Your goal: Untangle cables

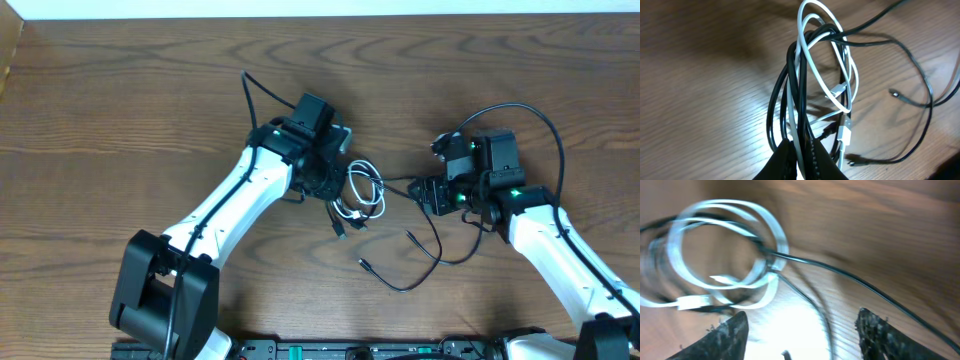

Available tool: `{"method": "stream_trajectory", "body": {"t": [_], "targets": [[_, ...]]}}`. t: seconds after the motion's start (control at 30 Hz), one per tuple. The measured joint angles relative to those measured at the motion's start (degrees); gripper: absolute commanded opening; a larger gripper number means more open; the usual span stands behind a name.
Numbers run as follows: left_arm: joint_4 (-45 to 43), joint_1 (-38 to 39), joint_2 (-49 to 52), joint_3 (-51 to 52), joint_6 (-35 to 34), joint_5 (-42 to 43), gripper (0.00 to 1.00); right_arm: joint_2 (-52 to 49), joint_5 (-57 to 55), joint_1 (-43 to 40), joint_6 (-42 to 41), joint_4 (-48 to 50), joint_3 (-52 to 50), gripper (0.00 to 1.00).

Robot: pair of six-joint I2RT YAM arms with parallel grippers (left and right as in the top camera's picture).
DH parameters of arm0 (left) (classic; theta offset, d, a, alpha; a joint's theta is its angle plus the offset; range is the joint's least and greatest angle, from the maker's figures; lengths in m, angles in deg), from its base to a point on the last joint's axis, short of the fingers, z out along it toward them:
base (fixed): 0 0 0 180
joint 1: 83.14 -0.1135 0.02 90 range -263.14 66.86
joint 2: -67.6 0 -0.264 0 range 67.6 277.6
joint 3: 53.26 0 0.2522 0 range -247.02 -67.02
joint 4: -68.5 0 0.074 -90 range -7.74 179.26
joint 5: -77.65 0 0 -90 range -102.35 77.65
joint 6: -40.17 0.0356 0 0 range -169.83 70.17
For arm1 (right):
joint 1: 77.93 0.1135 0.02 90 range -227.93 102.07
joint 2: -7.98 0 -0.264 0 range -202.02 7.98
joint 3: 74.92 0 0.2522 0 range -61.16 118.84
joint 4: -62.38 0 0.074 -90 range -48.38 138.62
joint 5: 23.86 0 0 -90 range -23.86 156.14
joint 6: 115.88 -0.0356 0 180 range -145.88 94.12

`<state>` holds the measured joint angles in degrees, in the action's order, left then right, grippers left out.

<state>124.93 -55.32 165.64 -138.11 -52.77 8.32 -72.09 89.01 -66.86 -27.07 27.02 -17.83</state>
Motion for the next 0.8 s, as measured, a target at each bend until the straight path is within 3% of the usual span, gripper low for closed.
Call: {"method": "stream_trajectory", "body": {"t": [0.2,0.3,0.53,0.8], "targets": [[-3.61,2.80,0.00,0.00,0.04,2.03,0.12,-4.24,12.24,0.00,1.33,3.21,0.00,0.52],[-5.07,3.63,0.00,0.02,0.02,2.89,0.12,-6.93,16.59,-0.07,-1.64,5.03,0.00,0.51],[-5.66,3.96,0.02,0.02,0.04,4.68,0.11,-13.03,24.04,-0.63,-11.19,9.70,0.00,0.35],[-5.64,3.96,0.02,0.02,0.04,9.99,0.11,-21.44,31.80,0.44,-18.86,21.73,-0.04,0.38]]}}
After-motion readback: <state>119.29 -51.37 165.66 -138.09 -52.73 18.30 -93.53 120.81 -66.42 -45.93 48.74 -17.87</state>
